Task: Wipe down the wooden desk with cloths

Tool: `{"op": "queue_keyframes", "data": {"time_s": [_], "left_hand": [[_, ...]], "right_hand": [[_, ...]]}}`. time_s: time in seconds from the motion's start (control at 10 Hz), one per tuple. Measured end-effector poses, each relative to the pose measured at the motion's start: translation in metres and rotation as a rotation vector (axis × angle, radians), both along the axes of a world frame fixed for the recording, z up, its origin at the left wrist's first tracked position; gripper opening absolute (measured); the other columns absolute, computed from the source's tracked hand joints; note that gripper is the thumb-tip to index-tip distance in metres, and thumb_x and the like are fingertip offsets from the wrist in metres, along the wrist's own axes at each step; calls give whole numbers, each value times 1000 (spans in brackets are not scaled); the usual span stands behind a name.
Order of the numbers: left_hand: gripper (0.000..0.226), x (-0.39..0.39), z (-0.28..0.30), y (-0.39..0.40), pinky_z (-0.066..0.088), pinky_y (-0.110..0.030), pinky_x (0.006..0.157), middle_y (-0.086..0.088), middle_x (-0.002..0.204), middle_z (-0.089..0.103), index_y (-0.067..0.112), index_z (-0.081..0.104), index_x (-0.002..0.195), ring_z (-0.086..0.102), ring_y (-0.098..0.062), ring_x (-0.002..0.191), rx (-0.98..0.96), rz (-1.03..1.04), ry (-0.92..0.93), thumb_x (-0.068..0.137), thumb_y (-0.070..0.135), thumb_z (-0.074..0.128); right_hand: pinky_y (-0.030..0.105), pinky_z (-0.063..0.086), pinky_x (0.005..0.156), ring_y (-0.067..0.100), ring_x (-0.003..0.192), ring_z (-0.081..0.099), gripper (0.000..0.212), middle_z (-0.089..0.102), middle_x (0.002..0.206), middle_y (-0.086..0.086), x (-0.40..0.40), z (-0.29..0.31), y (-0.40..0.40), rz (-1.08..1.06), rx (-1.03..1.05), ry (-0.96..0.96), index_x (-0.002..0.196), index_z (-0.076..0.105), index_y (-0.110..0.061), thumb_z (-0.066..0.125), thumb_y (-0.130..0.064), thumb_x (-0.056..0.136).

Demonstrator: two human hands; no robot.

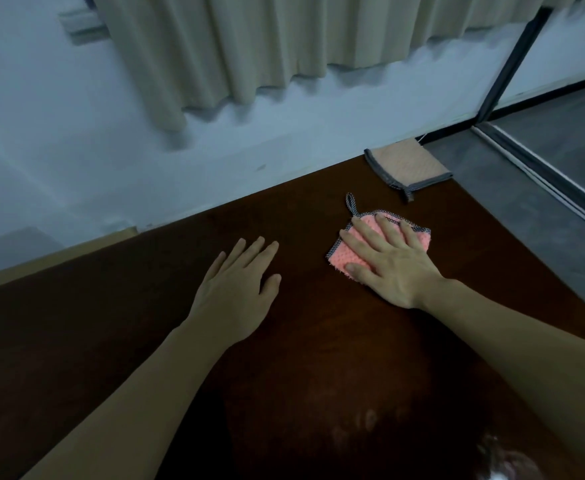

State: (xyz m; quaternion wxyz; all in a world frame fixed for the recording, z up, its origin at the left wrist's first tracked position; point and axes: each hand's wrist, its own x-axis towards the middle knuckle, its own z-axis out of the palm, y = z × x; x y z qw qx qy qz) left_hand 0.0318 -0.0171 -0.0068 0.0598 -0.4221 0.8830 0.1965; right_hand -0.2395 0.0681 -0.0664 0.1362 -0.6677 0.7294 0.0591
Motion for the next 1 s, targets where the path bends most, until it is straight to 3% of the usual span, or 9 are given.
{"op": "queue_keyframes", "data": {"time_s": [0.3,0.4,0.7,1.0], "left_hand": [[58,-61,-1,-10,-2,-37,124,10,169,3,36,8,161,-4,-11,155,-4,-20,1,108,45,29],[58,-72,-2,-9,-1,-38,125,10,170,3,36,8,161,-4,-12,156,-1,-27,-25,108,45,29],[58,-77,3,-12,0,-39,126,10,170,3,36,7,162,-3,-13,156,-8,-15,-29,108,46,28],[59,-49,25,-2,3,-42,126,11,170,5,36,9,162,-1,-17,157,-47,19,-9,108,47,29]], "right_hand": [[55,-12,123,27,153,-21,78,-25,164,-12,-65,-3,18,-229,-17,11,156,-16,-46,-10,-77,85],[57,-10,123,29,154,-19,69,-22,166,-10,-73,-5,25,-339,-24,20,158,-14,-44,1,-69,95],[62,-6,121,35,154,-15,68,-17,169,-4,-68,-7,17,-647,-46,15,159,-11,-39,5,-67,99],[66,-8,119,36,154,-17,70,-18,169,-2,-63,7,10,-668,-23,-57,160,-10,-35,5,-65,100]]}}
